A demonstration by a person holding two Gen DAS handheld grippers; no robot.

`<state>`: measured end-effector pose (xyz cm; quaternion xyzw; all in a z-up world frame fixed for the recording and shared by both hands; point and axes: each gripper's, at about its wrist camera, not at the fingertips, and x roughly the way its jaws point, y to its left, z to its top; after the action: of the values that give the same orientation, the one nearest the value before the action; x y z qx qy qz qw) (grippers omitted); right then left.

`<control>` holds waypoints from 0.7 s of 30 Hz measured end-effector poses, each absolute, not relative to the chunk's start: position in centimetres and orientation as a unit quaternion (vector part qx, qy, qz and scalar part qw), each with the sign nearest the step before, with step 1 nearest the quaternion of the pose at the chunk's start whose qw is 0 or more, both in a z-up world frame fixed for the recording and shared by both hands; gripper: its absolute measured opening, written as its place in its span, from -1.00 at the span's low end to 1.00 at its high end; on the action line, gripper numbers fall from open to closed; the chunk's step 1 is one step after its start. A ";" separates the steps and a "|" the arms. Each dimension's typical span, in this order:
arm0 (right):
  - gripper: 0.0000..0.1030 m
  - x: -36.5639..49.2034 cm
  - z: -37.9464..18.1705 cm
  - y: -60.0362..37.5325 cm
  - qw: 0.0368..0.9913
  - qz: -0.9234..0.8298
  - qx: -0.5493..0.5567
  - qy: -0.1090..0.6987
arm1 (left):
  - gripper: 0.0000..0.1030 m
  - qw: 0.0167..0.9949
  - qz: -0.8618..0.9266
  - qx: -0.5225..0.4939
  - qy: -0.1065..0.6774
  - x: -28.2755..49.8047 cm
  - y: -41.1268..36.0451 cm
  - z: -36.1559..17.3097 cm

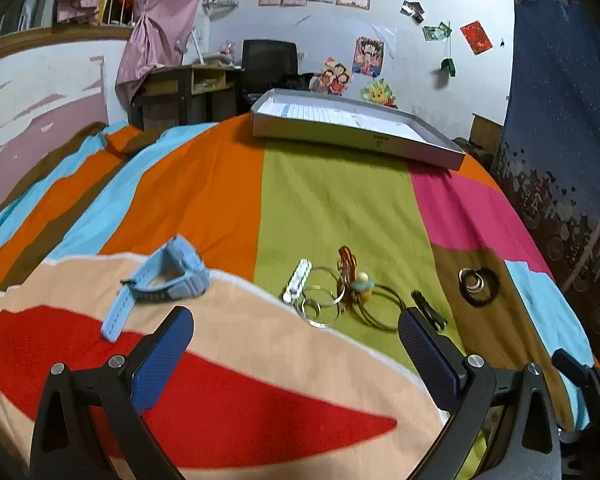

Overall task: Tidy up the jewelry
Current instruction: 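Grasp the white claw clip with the right tool while the left tool approaches the yellow-bead charm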

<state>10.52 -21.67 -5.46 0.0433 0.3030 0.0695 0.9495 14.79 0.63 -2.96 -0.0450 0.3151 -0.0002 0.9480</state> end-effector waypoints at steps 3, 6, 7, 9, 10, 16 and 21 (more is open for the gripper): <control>0.98 10.9 -5.4 -21.6 0.953 0.062 0.035 0.296 | 1.00 0.949 -0.005 -0.042 0.311 16.0 0.3 -3.3; 0.98 11.4 -5.4 -21.6 0.954 0.057 0.032 0.292 | 1.00 0.951 -0.012 -0.037 0.308 17.0 -0.2 -3.7; 0.98 11.6 -5.5 -21.6 0.954 0.056 0.032 0.293 | 1.00 0.950 -0.018 -0.036 0.309 17.4 -0.4 -3.9; 0.97 11.8 -5.8 -21.5 0.951 0.060 0.031 0.301 | 1.00 0.946 -0.036 -0.037 0.319 18.4 -0.7 -4.3; 0.95 11.9 -6.0 -21.4 0.950 0.062 0.030 0.306 | 1.00 0.944 -0.044 -0.036 0.325 18.9 -0.9 -4.5; 0.37 12.2 -7.2 -21.3 0.935 0.077 0.042 0.343 | 0.85 0.920 -0.100 -0.032 0.376 21.5 -2.3 -6.6; 0.34 12.0 -7.9 -21.6 0.926 0.083 0.059 0.364 | 0.38 0.893 -0.148 -0.051 0.422 22.6 -3.3 -8.4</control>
<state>11.96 -21.55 -7.91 0.0588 0.3644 0.0831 0.9257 22.60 -3.30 -8.38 -0.0512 0.4223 -0.1481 0.8928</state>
